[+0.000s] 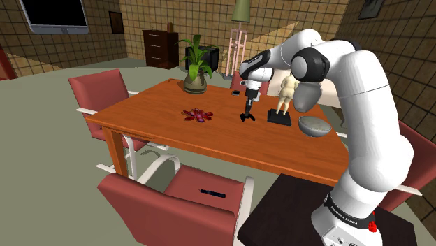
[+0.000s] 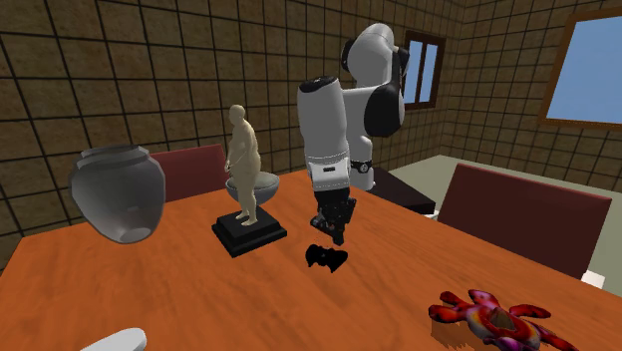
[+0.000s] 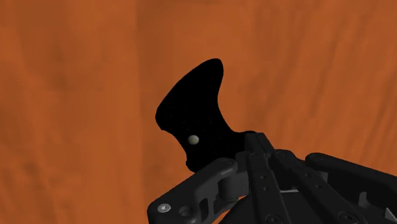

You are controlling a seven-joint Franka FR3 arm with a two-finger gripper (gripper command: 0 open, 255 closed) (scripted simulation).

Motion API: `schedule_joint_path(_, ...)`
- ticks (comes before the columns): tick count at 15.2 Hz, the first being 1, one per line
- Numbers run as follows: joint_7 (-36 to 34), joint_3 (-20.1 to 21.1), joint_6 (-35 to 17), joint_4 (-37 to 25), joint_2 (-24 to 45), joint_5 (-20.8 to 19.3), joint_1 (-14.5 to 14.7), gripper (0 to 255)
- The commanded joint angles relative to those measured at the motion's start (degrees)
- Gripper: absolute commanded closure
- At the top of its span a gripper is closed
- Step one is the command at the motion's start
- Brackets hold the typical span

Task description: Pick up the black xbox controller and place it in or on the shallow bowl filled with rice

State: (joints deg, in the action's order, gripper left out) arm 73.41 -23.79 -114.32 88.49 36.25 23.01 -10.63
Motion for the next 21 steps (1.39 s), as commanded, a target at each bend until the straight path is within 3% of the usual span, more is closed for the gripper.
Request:
schedule_joint_path(1,0.0,0.0,0.0,0.0,0.0,0.0,0.0,0)
schedule_joint_path(6,4.88,-0.53,1.68,-6.68,3.33,0.46,-5.19,0)
schedule_joint_path(14,5.65,0.35,-2.65,-4.46,5.59,1.67,-5.02,0)
schedule_joint_path(21,5.65,0.35,-2.65,-4.46,5.59,1.67,-5.02,0)
